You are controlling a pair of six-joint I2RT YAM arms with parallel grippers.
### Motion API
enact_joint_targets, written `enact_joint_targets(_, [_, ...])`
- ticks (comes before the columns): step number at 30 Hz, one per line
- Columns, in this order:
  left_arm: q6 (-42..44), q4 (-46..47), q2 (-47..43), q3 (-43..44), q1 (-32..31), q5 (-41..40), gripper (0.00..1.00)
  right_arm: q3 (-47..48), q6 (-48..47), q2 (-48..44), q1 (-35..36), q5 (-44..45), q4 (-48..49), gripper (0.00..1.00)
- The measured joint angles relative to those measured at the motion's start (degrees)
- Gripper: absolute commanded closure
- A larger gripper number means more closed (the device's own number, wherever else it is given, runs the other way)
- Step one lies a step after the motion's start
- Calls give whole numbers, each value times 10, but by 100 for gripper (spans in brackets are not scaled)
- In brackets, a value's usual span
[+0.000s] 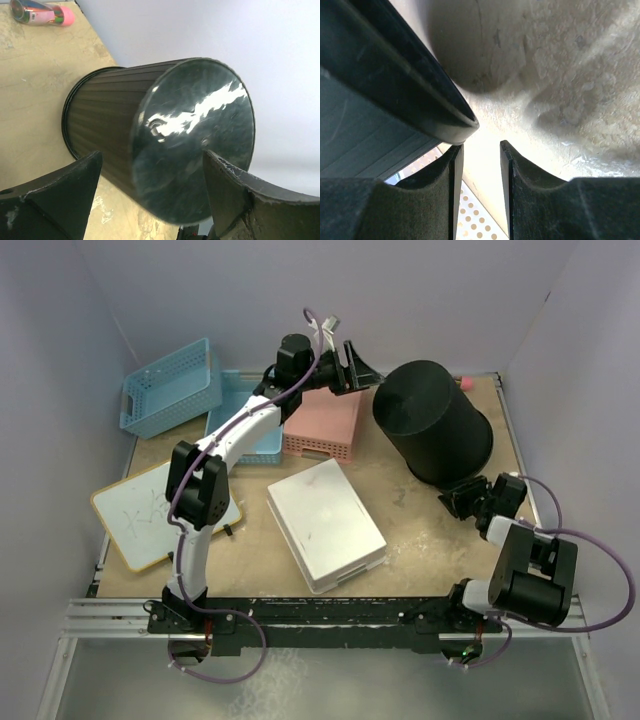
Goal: Turn the large container upside down
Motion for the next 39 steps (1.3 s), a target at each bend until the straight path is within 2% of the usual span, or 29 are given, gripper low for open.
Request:
enact_joint_targets(6, [4, -15, 0, 0, 0, -2, 22, -8, 34, 42, -15, -18, 46, 61])
enact_joint_targets(13, [8, -23, 0, 0, 1, -6, 22, -9, 38, 40, -27, -19, 45, 56])
enact_joint_targets(23, [50, -79, -7, -6, 9, -33, 21, 28, -9, 7, -29, -15, -25, 54])
enact_joint_targets(30, [132, -196, -28, -7, 33, -128, 21, 68, -88, -47, -15, -12, -102, 47])
enact_joint_targets(34, [164, -257, -34, -7, 58, -204, 21, 87, -145, -88, 65, 33, -146, 40])
enact_joint_targets(39, [185, -325, -30, 3, 87, -279, 21, 118, -222, -140, 259, 129, -181, 38])
